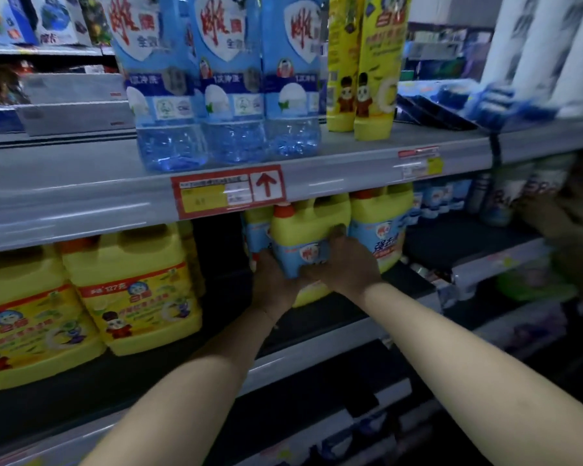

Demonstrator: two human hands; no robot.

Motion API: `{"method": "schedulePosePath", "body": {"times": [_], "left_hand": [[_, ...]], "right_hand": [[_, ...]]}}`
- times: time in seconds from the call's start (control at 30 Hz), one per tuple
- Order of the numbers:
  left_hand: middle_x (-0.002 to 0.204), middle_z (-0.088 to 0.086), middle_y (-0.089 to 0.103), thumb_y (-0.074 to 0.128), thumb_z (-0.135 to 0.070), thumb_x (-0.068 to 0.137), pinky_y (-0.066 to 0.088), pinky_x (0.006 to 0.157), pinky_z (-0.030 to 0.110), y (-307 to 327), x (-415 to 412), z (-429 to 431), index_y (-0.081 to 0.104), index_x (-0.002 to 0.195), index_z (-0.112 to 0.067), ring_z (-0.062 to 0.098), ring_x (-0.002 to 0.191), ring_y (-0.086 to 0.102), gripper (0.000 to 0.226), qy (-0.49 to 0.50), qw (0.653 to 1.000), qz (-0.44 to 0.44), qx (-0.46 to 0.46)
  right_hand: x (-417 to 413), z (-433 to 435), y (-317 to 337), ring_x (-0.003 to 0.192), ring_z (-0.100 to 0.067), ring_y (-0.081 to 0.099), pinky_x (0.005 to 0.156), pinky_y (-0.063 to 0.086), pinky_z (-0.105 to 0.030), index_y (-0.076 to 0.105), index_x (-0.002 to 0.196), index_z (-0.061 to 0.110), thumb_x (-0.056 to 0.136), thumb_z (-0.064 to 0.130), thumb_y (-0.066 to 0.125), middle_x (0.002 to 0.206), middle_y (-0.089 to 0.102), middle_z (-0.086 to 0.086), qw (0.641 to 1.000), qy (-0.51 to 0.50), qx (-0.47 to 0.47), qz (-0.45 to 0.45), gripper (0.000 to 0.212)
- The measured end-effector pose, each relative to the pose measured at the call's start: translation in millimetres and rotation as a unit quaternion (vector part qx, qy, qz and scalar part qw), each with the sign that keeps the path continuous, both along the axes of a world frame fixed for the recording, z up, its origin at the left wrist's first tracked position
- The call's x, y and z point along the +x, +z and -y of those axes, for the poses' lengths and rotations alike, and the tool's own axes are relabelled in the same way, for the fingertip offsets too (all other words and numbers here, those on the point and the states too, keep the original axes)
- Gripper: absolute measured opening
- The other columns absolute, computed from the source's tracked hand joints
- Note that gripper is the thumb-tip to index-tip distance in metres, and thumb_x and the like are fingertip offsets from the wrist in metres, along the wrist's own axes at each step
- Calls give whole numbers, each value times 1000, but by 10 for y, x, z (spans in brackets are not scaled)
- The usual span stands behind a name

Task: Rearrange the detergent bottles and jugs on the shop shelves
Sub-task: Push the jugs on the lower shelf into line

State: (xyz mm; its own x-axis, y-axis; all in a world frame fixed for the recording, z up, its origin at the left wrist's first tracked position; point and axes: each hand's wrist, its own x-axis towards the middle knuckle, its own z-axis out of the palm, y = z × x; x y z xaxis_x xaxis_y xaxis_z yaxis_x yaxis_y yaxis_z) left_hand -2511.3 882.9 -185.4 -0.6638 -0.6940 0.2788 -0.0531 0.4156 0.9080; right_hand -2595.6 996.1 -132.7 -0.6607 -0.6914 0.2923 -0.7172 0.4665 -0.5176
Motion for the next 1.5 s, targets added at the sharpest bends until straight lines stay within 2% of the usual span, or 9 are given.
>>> {"method": "schedulePosePath", "body": {"times": [0.13, 0.3, 0.4, 0.57, 0.7, 0.8, 0.97, 1.2, 1.5], "left_hand": [[125, 7, 62, 89, -33, 62, 52, 93, 42, -39, -47, 99, 50, 123, -11, 22, 109, 62, 75, 33, 999, 23, 17], [120, -4, 59, 88, -30, 65, 50, 92, 33, -50, 30, 206, 51, 128, -11, 15, 107, 59, 75, 45, 999, 21, 10], [122, 6, 61, 88, -51, 51, 53, 92, 42, -36, 80, 299, 56, 124, -13, 21, 109, 60, 88, 71, 996, 45, -33], [116, 11, 59, 91, -41, 50, 54, 86, 45, -60, 97, 295, 51, 110, -17, 24, 106, 59, 77, 107, 991, 57, -49], [96, 1, 53, 91, -18, 59, 45, 66, 21, -177, 178, -28, 41, 97, -15, 16, 86, 55, 63, 157, 985, 14, -68], [71, -11, 48, 83, -19, 71, 42, 55, 22, -321, 178, -353, 42, 80, -22, 9, 66, 50, 42, 112, 980, 39, -158], [80, -10, 49, 73, -22, 80, 45, 61, 29, -255, -297, -655, 49, 96, -22, 4, 67, 48, 30, -22, 976, 63, -209], [141, 7, 46, 70, -5, 80, 36, 108, 28, -6, -984, -848, 26, 146, -14, 19, 129, 45, 80, -101, 989, 57, -95], [142, 9, 48, 64, -6, 85, 35, 98, 17, -107, -1073, -886, 12, 152, -12, 18, 126, 50, 84, -65, 994, 66, -49]], "right_hand": [[-201, 36, -92, 120, -24, 55, 96, 47, -31, 35, 140, 7, 66, 49, 81, 133, 56, -5, 997, 41, -20, 67, 97], [-203, 192, -169, 126, -26, 51, 97, 42, -29, 26, 137, 8, 76, 32, 79, 139, 51, -9, 993, 67, -52, 86, 84], [-199, 271, -202, 125, -27, 52, 99, 45, -35, 26, 133, 8, 77, 34, 78, 139, 50, -11, 992, 74, -48, 85, 81], [-323, 129, -173, 124, -25, 52, 97, 45, -34, 28, 136, 11, 81, 28, 73, 138, 51, -7, 986, 132, -35, 91, 74], [-550, -107, -128, 98, -25, 62, 80, 50, -34, 48, 102, 19, 84, 34, 68, 101, 61, -2, 991, 124, 19, 40, 30], [-736, -307, -92, 93, -26, 63, 74, 50, -34, 53, 92, 16, 86, 36, 64, 95, 64, -4, 997, 69, 20, 6, 24], [-1072, -586, -59, 106, -28, 61, 82, 52, -41, 33, 119, 16, 76, 36, 76, 121, 60, -7, 993, -30, -102, 50, 64], [-1765, -504, -255, 118, -22, 57, 97, 49, -49, 14, 143, 29, 32, 41, 96, 132, 55, 1, 939, 9, -197, 282, 139], [-2000, -301, -562, 118, -19, 59, 92, 54, -48, 26, 142, 25, 25, 43, 100, 133, 56, 2, 947, 30, -201, 250, 139]]}}
